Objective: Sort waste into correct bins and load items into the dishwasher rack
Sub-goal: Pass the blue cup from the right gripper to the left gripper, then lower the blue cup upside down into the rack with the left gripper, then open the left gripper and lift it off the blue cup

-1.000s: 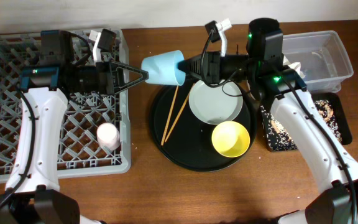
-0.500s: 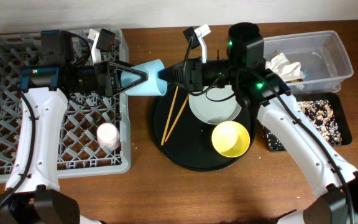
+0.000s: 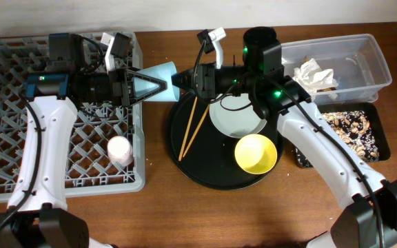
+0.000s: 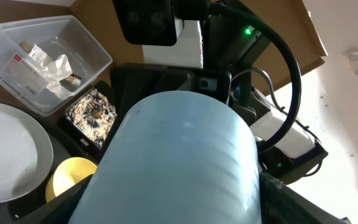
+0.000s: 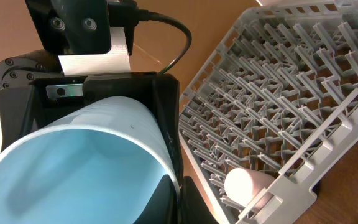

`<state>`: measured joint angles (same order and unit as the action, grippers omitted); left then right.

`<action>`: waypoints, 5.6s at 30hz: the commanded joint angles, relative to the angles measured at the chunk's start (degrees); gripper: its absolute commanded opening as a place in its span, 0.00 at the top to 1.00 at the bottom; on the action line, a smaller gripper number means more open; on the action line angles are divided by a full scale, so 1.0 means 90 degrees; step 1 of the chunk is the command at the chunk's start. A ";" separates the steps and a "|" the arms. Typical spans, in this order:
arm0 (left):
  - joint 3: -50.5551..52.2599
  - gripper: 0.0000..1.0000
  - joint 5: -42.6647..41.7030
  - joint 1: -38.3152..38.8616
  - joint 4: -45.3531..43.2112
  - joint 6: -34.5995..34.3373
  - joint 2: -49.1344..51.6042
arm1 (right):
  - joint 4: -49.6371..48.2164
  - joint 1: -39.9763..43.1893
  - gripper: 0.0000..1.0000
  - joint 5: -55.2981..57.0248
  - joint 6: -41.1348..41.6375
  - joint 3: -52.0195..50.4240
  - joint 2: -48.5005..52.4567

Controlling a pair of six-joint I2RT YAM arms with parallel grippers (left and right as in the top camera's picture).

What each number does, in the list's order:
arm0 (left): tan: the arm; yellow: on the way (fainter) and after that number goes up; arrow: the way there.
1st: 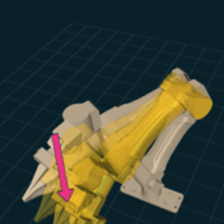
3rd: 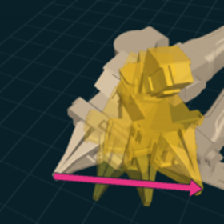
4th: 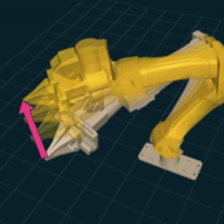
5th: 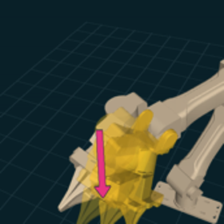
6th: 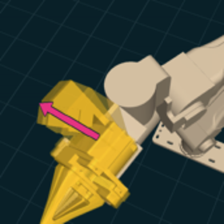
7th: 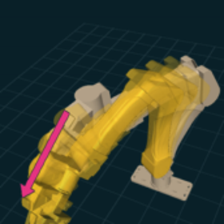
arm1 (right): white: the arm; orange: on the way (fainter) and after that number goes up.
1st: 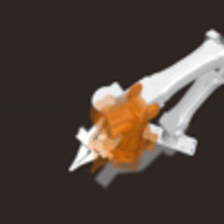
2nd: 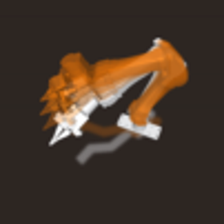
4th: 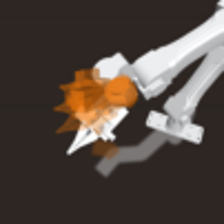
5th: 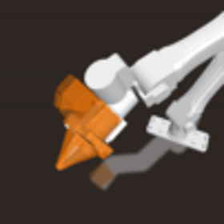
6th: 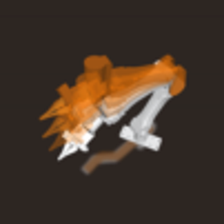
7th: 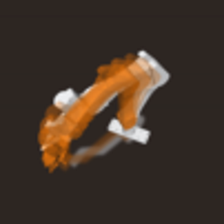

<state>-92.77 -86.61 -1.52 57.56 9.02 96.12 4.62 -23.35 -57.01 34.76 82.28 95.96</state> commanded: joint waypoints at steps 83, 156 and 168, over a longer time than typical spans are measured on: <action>-0.0270 0.11 0.8541 0.0083 0.1018 -0.1715 0.1409 | 0.4136 -0.0236 0.02 0.4418 -0.1838 -0.0250 0.0214; -0.0610 0.14 0.9639 0.0818 0.1392 -0.1501 0.1440 | 0.4231 -0.0231 0.01 0.4490 -0.1841 -0.0250 0.0214; -0.0610 0.14 1.0010 0.0818 0.1452 -0.1503 0.1440 | 0.4231 -0.0231 0.02 0.4488 -0.1841 -0.0250 0.0214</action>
<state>-98.87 1.39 6.04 70.30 -5.39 108.36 42.50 -25.28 -17.76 18.83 80.49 97.41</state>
